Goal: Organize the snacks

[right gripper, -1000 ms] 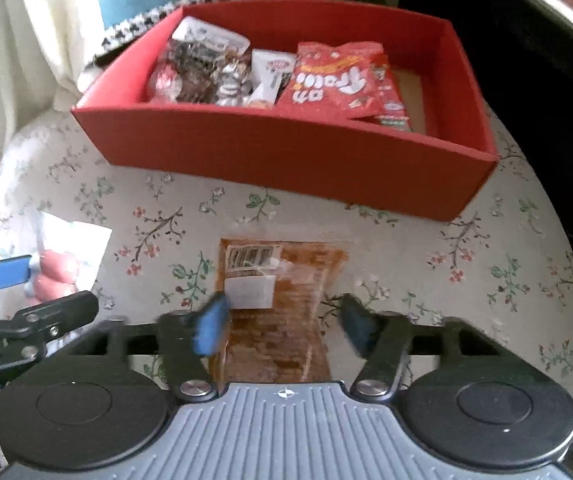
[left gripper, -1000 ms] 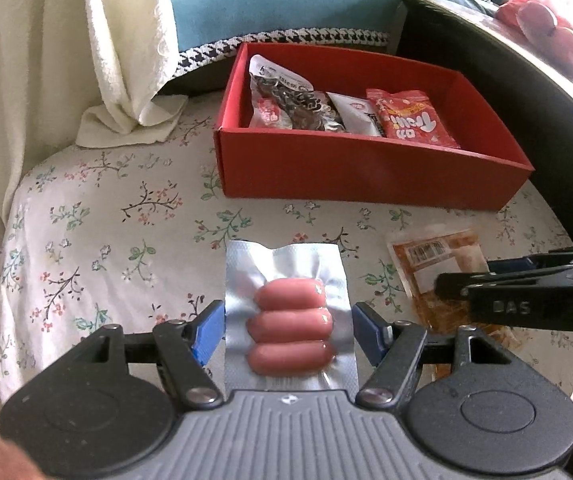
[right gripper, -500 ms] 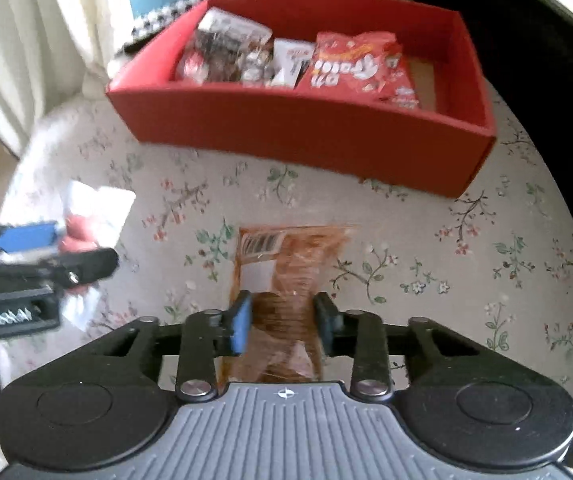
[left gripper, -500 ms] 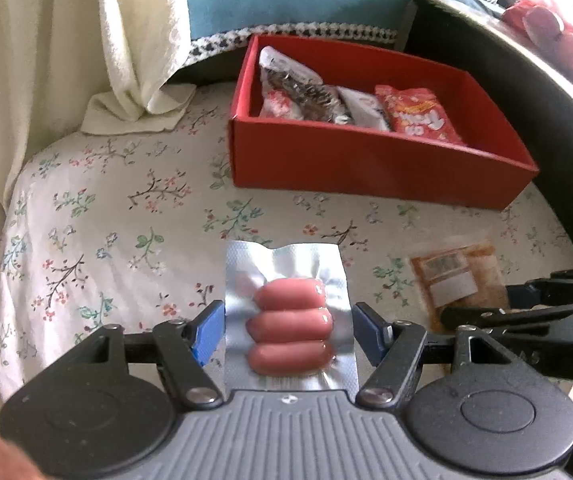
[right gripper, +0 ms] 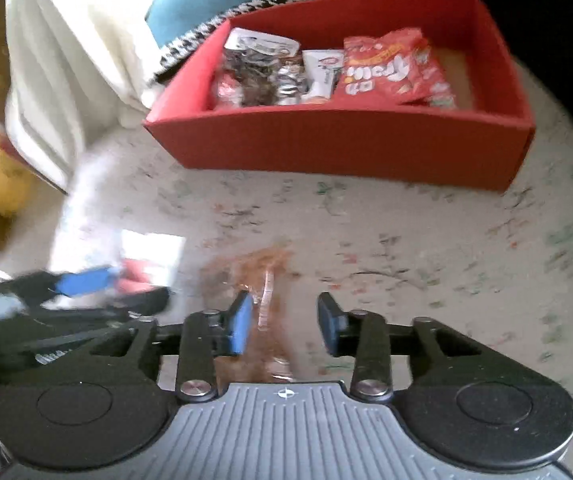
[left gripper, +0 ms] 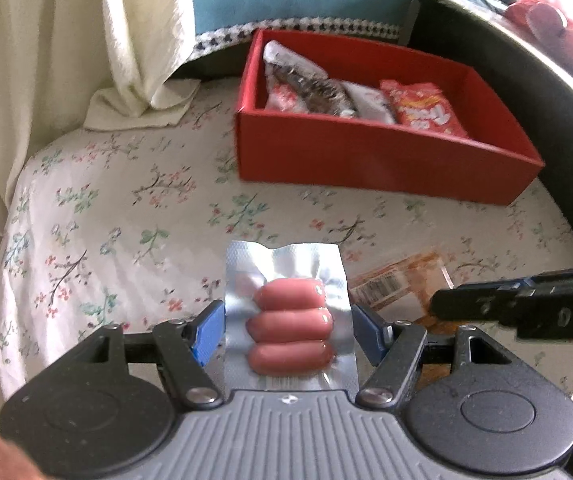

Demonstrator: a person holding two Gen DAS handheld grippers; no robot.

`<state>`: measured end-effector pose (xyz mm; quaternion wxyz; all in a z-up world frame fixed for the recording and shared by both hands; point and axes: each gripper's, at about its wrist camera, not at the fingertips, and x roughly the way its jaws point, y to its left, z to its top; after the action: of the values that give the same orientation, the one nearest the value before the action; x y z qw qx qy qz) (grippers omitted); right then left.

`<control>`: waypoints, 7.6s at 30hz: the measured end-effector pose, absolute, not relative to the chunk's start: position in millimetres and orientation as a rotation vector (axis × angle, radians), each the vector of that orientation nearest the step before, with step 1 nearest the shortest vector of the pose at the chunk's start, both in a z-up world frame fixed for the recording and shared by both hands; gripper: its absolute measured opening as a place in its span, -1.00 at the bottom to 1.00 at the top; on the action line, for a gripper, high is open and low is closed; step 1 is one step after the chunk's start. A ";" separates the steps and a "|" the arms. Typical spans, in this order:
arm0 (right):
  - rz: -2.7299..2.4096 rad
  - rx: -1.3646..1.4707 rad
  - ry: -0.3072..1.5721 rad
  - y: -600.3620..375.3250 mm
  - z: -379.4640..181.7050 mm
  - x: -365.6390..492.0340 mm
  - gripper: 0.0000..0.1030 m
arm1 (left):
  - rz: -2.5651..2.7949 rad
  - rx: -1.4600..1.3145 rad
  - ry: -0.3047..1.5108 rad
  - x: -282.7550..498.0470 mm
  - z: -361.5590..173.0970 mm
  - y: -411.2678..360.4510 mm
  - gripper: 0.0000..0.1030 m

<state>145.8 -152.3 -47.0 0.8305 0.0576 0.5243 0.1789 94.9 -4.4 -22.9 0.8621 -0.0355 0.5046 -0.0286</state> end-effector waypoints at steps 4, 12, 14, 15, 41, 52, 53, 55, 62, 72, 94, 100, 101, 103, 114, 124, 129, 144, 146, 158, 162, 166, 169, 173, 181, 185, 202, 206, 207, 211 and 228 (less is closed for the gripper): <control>0.384 -0.078 1.077 -132.3 -42.3 116.8 0.52 | -0.043 -0.086 1.072 90.5 -28.0 7.4 0.19; 0.480 -0.313 1.090 -110.1 -36.5 99.4 0.96 | -0.052 -0.130 1.040 81.6 -17.5 21.4 0.19; 0.453 -0.248 1.094 -107.3 -39.1 105.9 0.96 | -0.050 -0.138 1.042 80.4 -18.1 25.2 0.19; 0.428 -0.247 1.081 -102.6 -42.1 105.6 0.96 | -0.047 -0.143 1.044 80.5 -18.5 27.3 0.19; 0.511 -0.111 1.086 -83.9 -36.7 80.3 -0.32 | -0.051 -0.203 1.006 73.2 -6.8 42.6 0.19; 0.564 -0.090 1.107 -54.9 -54.1 108.6 -0.19 | -0.019 -0.221 1.034 73.4 -18.0 55.1 0.19; 0.562 -0.091 1.120 -51.5 -61.6 113.6 -0.19 | -0.018 -0.224 1.039 73.6 -19.7 55.9 0.19; 0.549 -0.063 1.140 -49.0 -73.6 121.0 -0.19 | -0.018 -0.234 1.052 74.1 -23.4 57.5 0.19; 0.603 0.221 1.151 -82.6 -67.0 129.4 -0.45 | 0.010 -0.291 1.086 75.5 -32.0 69.5 0.19; 0.623 0.283 1.095 -99.6 -48.0 121.3 -0.45 | 0.009 -0.314 1.068 77.4 -25.2 72.6 0.19; 0.622 0.673 0.911 -186.6 -20.2 130.4 -0.45 | -0.041 -0.345 0.972 92.8 11.5 59.0 0.19; 0.614 0.691 0.847 -203.5 -5.5 144.6 -0.45 | -0.061 -0.320 0.917 108.9 31.5 42.2 0.19; 0.612 0.694 0.838 -206.2 -3.8 147.6 -0.45 | -0.063 -0.314 0.909 111.6 34.2 39.0 0.19; 0.608 0.697 0.821 -211.3 -0.1 154.4 -0.45 | -0.067 -0.298 0.891 118.3 40.0 31.5 0.19; 0.593 0.693 0.795 -226.9 0.8 190.4 -0.45 | -0.079 -0.233 0.854 162.2 52.2 0.9 0.19; 0.569 0.672 0.787 -238.0 -2.0 231.3 -0.45 | -0.075 -0.179 0.851 201.6 51.2 -20.0 0.19; 0.516 0.636 0.822 -240.2 -16.0 257.2 -0.45 | -0.069 -0.145 0.857 224.2 42.6 -31.6 0.19; 0.327 0.432 0.867 -238.5 -39.8 279.7 0.02 | -0.049 -0.048 0.928 262.3 1.1 -55.6 0.20; 0.281 0.372 0.853 -238.2 -37.2 277.5 0.18 | -0.045 -0.047 0.935 263.4 0.7 -54.3 0.22; 0.248 0.235 0.789 -214.8 -14.5 256.2 0.58 | -0.014 -0.038 0.877 247.0 21.5 -54.1 0.33; 0.240 0.226 0.810 -211.0 -15.2 244.8 0.64 | 0.009 -0.045 0.878 236.6 23.2 -48.4 0.33; 0.225 0.209 0.823 -207.0 -17.0 232.2 0.66 | 0.022 -0.060 0.888 223.1 22.4 -43.6 0.34; 0.215 0.198 0.823 -205.0 -14.9 223.9 0.68 | 0.029 -0.063 0.893 213.8 21.2 -41.6 0.34; 0.218 0.201 0.825 -198.0 -15.8 215.5 0.70 | 0.030 -0.075 0.898 202.9 21.3 -39.8 0.34; 0.226 0.188 0.817 -186.7 -16.2 192.3 0.73 | 0.017 -0.084 0.896 184.3 25.9 -40.0 0.34; 0.227 0.199 0.816 -187.2 -16.3 183.9 0.77 | 0.015 -0.090 0.892 175.5 28.8 -39.0 0.34; 0.209 0.195 0.842 -185.8 -23.7 138.1 0.84 | 0.006 -0.115 0.905 129.3 28.1 -37.7 0.34; 0.218 0.199 0.841 -183.7 -22.7 126.9 0.86 | -0.004 -0.110 0.907 116.1 28.3 -41.4 0.34; 0.218 0.201 0.839 -183.4 -22.0 123.5 0.86 | -0.005 -0.109 0.906 113.1 28.8 -42.2 0.34; 0.219 0.209 0.834 -183.7 -20.7 112.4 0.88 | -0.008 -0.111 0.900 102.8 31.1 -42.9 0.34; 0.232 0.237 0.829 -182.6 -16.3 76.1 0.89 | -0.021 -0.098 0.857 60.4 39.2 -45.8 0.34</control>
<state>76.1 -182.6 -16.3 0.9021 0.1145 0.4007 0.1120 60.4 -45.8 39.2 0.9084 -0.0477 0.4152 -0.0101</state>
